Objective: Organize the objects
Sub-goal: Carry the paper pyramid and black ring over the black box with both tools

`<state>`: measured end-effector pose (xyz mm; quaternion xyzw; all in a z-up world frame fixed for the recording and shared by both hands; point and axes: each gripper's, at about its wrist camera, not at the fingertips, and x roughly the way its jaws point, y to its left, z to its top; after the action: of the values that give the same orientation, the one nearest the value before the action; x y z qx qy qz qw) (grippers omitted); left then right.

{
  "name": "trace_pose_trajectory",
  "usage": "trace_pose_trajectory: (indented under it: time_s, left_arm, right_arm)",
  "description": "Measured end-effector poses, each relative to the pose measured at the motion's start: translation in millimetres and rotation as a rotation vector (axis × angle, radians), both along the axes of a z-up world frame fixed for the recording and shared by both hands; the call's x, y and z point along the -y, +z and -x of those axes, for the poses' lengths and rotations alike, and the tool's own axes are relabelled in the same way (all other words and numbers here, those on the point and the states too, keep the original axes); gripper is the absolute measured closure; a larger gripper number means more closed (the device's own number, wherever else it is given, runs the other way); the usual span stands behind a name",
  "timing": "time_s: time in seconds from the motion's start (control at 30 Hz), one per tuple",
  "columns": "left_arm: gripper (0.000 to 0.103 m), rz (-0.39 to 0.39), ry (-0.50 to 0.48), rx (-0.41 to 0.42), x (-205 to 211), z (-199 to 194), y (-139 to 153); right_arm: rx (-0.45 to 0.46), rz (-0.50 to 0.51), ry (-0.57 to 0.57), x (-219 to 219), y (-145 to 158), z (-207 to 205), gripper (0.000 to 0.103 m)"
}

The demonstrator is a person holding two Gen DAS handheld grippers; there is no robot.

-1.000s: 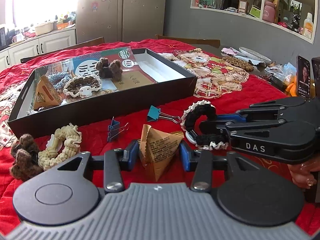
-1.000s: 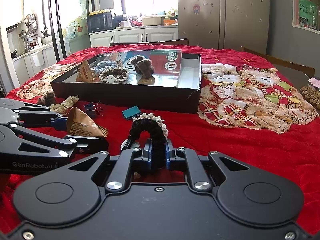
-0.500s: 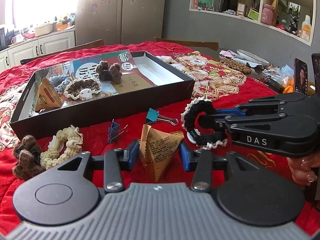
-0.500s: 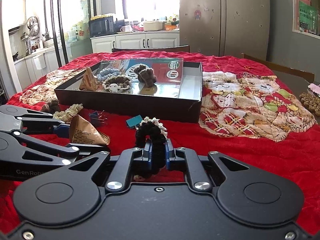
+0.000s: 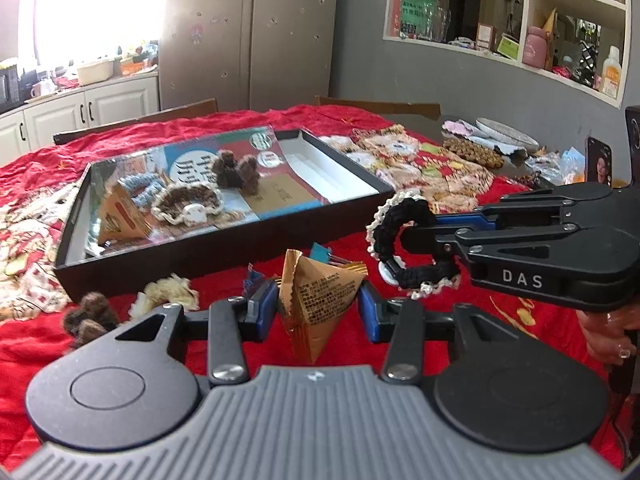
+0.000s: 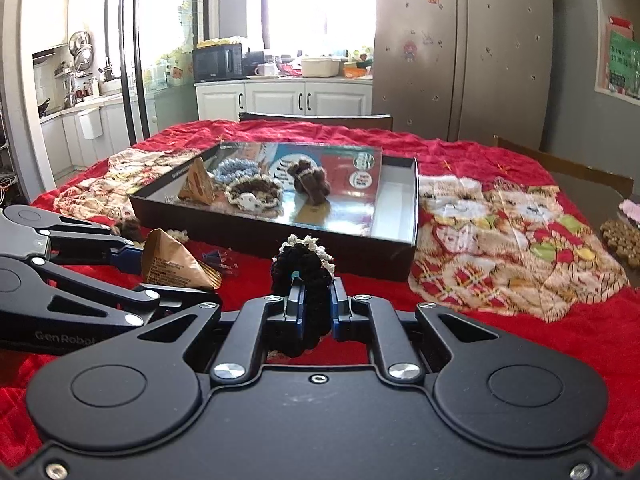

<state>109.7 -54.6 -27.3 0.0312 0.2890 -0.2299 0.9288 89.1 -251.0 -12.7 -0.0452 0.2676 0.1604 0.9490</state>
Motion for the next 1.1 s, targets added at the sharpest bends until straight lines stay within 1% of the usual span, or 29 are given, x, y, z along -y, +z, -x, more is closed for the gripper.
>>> trace_pose_trajectory:
  time_s: [0.43,0.53,0.63,0.83,1.1]
  left_arm:
    - [0.056,0.020,0.083,0.058,-26,-23,35]
    - [0.056,0.038,0.091,0.076,-30,-29,44]
    - [0.056,0.035,0.097,0.098,-29,-36,51]
    - [0.056,0.017,0.117,0.111,-27,-57,55]
    - [0.056,0.025,0.170,0.098,-32,-87,51]
  right_arm:
    - [0.094,0.021,0.034,-17,38,-16,0.091]
    - [0.108,0.029,0.038,-21,46,-22,0.091]
    - [0.112,0.034,0.031,-24,51,-31,0.091]
    - [0.123,0.038,0.006,-26,57,-52,0.091]
    - [0.120,0.052,-0.028,-30,53,-79,0.091]
